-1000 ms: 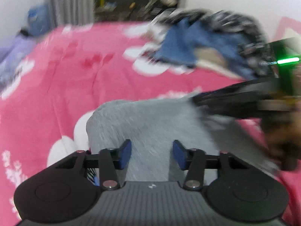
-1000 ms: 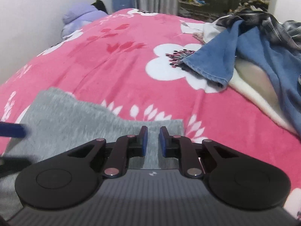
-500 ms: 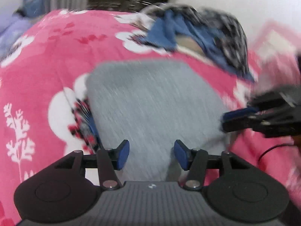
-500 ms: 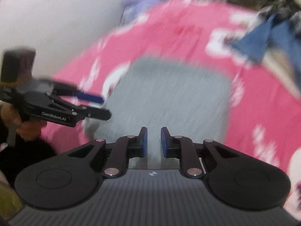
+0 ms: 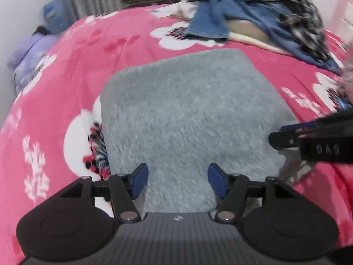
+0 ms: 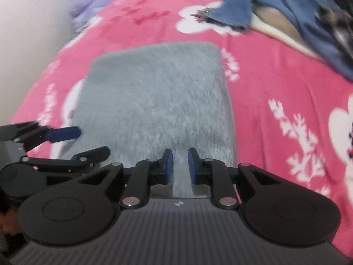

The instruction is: Fold clothes

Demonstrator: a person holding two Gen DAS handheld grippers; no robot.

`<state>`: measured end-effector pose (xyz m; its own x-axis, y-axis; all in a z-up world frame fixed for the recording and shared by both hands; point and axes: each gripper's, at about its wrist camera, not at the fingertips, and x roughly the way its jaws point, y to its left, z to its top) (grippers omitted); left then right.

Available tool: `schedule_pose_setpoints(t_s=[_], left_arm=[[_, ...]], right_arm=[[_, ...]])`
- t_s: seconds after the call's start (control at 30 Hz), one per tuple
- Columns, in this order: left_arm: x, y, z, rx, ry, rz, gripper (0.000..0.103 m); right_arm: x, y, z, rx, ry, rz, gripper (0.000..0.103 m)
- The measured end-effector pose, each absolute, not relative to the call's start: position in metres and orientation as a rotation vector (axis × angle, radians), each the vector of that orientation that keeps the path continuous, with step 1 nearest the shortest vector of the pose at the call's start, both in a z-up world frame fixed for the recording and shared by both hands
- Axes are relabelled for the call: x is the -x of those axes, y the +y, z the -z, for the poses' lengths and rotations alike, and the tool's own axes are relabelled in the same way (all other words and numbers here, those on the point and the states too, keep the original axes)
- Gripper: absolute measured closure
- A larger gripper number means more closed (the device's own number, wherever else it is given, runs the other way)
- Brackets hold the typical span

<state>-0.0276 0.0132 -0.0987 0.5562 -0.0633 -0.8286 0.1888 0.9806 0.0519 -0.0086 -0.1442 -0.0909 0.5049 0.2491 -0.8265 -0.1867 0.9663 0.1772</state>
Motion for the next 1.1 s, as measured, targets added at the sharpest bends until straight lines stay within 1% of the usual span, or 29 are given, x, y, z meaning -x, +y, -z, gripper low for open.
schedule_pose_setpoints(t_s=[0.13, 0.23, 0.3, 0.4, 0.5, 1.1], left_arm=[[0.036, 0.021, 0.098, -0.100, 0.947, 0.119, 0.038], [0.035, 0.024, 0.098, -0.093, 0.952, 0.112, 0.034], [0.035, 0.025, 0.098, -0.081, 0.956, 0.106, 0.034], [0.035, 0.025, 0.099, -0.088, 0.953, 0.101, 0.034], [0.037, 0.025, 0.099, -0.089, 0.947, 0.101, 0.033], [0.040, 0.021, 0.098, -0.111, 0.943, 0.062, 0.033]], right_arm=[[0.018, -0.141, 0.080, -0.109, 0.954, -0.201, 0.087], [0.019, -0.142, 0.062, -0.130, 0.858, -0.180, 0.086], [0.016, -0.136, 0.065, -0.105, 0.851, -0.165, 0.086], [0.012, -0.127, 0.097, -0.039, 0.869, -0.130, 0.085], [0.019, -0.122, 0.101, 0.007, 0.815, -0.126, 0.084], [0.026, -0.136, 0.103, -0.089, 0.790, -0.150, 0.083]])
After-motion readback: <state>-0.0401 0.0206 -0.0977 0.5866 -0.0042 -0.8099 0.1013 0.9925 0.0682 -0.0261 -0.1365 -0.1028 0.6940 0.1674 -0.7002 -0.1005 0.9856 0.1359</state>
